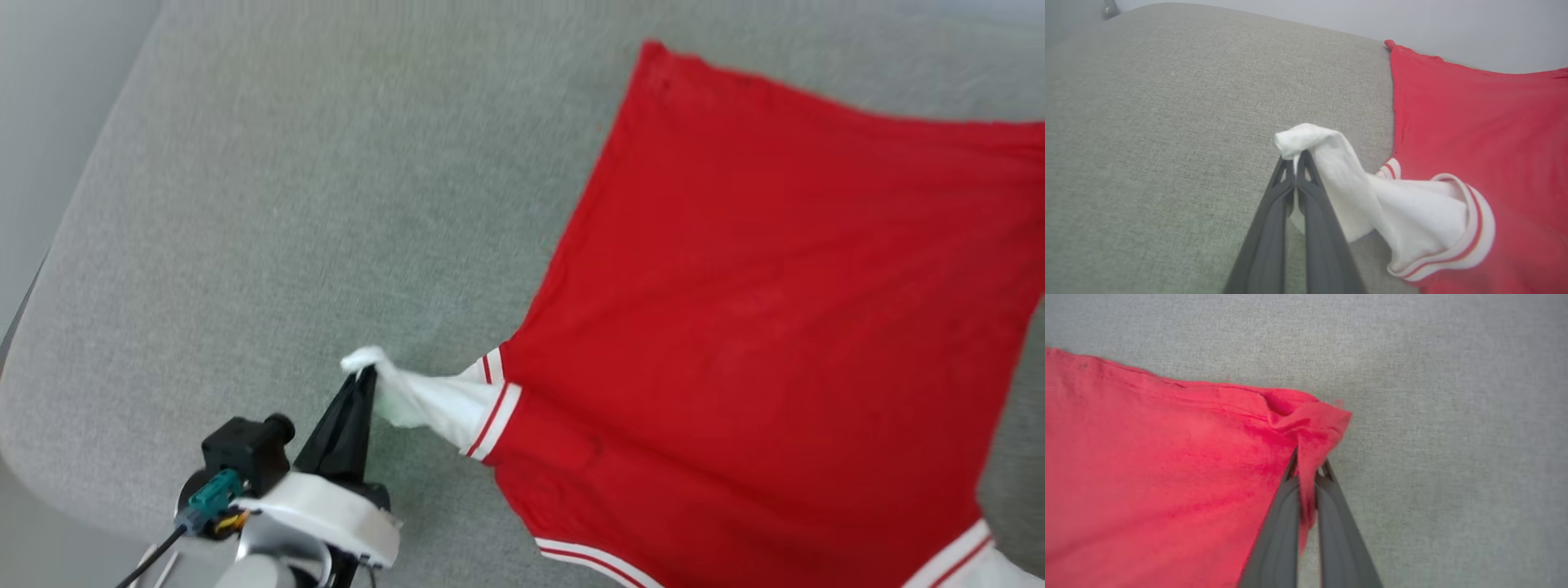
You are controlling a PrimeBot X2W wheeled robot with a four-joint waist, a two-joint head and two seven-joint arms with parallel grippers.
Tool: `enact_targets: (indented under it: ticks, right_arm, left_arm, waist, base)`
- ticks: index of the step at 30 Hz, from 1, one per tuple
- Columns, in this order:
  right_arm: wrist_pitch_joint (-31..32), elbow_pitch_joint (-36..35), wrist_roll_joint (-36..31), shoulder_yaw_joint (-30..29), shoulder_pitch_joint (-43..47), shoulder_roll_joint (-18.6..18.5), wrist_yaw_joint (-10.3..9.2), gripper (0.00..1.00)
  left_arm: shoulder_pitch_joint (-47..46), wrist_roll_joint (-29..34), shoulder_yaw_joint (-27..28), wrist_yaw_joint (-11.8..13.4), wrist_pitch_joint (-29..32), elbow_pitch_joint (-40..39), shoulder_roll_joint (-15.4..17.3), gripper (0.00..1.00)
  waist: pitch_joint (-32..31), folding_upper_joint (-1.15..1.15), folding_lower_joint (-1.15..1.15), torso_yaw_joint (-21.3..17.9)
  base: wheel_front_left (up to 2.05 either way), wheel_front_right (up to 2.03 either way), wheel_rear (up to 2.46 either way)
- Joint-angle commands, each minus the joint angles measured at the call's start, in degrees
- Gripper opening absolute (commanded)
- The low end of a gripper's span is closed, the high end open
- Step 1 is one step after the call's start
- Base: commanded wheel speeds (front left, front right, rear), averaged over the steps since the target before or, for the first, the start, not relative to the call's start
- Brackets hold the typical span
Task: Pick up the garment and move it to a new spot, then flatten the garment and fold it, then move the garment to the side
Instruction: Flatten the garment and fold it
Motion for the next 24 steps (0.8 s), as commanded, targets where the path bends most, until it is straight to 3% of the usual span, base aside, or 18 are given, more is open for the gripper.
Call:
enact_targets:
  ticks: [1, 4, 12, 15, 16, 22, 23, 24]
  right_arm:
    - [0.43, -1.81, 1.46, 2.47, 3.36, -1.21, -0.02, 0.0]
    - [1.38, -4.95, 3.34, 5.05, 6.47, -2.55, -0.02, 0.0]
    - [9.07, -22.43, 11.56, 11.66, 33.93, -6.46, -0.03, 0.0]
    - [11.46, -26.97, 13.12, 11.36, 44.86, -5.15, -0.02, 0.0]
    - [11.46, -26.97, 13.12, 11.36, 44.86, -5.15, -0.02, 0.0]
    - [11.7, -31.95, 15.51, 9.1, 59.85, 0.74, -0.02, 0.0]
    - [11.68, -31.99, 16.12, 8.64, 61.12, 2.16, -0.04, 0.35]
    - [11.14, -32.31, 16.34, 8.13, 61.84, 3.29, -0.03, 1.0]
  left_arm:
    - [1.68, -0.43, 0.53, 0.74, 0.14, 0.43, 0.57, 0.0]
    - [2.99, -0.81, 1.0, 1.23, 0.42, 0.54, 1.06, 0.0]
    - [10.14, -2.69, 3.76, 4.23, 1.83, -0.44, 3.69, 0.0]
    - [11.68, -3.07, 4.28, 4.78, 2.49, -1.13, 4.47, 0.0]
    - [11.68, -3.07, 4.28, 4.78, 2.49, -1.13, 4.47, 0.0]
    - [12.86, -3.18, 4.38, 5.4, 3.8, -2.17, 5.63, 0.0]
    - [12.94, -2.72, 4.29, 5.79, 4.14, -2.24, 5.92, 0.0]
    - [12.99, -2.7, 4.33, 5.96, 4.29, -2.41, 5.94, 0.0]
  waist:
    - [-5.64, 0.0, -0.01, -3.47]
    - [-7.94, 0.0, -0.01, -5.11]
    - [-15.97, 0.0, -0.01, -13.59]
    - [-16.74, 0.0, -0.01, -15.42]
    - [-16.74, 0.0, -0.01, -15.42]
    - [-16.79, 0.0, -0.01, -17.51]
    - [-16.72, 0.0, -0.01, -17.81]
    - [-16.74, 0.0, -0.01, -18.1]
  base:
    - [0.0, 0.0, 0.0]
    - [0.0, 0.0, 0.0]
    - [0.0, 0.0, 0.0]
    - [0.0, 0.0, 0.0]
    - [0.0, 0.0, 0.0]
    - [0.0, 0.0, 0.0]
    - [0.0, 0.0, 0.0]
    - [0.0, 0.0, 0.0]
